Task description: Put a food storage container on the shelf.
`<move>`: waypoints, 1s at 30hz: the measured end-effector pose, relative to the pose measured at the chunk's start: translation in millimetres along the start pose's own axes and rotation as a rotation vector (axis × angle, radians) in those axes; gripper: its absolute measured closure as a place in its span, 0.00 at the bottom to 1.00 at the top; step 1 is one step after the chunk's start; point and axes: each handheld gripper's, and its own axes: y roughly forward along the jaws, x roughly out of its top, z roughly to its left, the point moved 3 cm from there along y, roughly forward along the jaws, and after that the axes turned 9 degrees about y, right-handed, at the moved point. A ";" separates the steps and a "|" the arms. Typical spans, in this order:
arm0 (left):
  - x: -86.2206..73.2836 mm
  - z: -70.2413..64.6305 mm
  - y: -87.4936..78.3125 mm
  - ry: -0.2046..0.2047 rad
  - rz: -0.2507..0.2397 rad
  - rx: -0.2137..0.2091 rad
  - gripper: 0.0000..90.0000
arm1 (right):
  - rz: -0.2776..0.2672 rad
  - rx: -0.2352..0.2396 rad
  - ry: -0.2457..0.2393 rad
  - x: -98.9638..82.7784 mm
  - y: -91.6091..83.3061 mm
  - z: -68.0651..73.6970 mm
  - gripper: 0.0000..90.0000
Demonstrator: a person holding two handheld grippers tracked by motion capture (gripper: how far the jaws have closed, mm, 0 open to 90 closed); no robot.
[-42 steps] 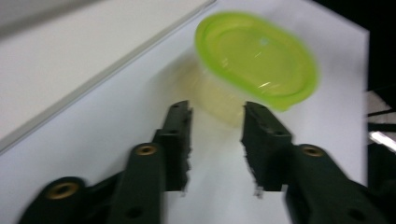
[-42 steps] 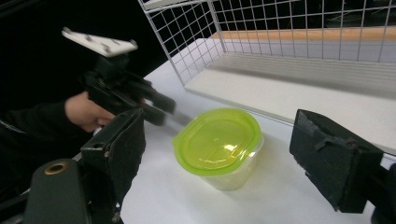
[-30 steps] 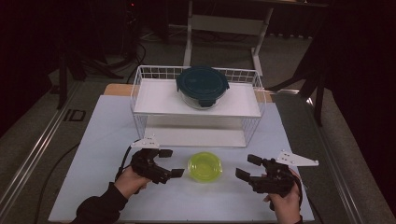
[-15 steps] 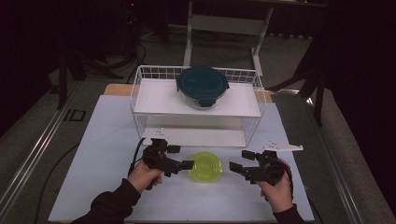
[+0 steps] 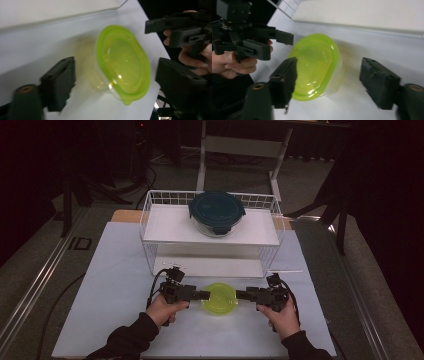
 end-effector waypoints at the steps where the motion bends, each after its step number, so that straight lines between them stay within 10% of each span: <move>1: -2.0 1.1 2.3 -0.033 0.005 -0.005 0.24 | 0.011 -0.005 0.013 -0.5 2.2 -1.4 0.36; 12: -10.7 4.8 7.9 -0.100 0.047 -0.030 0.68 | 0.075 -0.012 0.107 -4.7 16.4 -8.7 0.64; 30: -15.8 -3.8 8.2 -0.109 0.037 -0.035 0.84 | 0.137 -0.002 0.155 -16.4 19.7 -1.4 0.86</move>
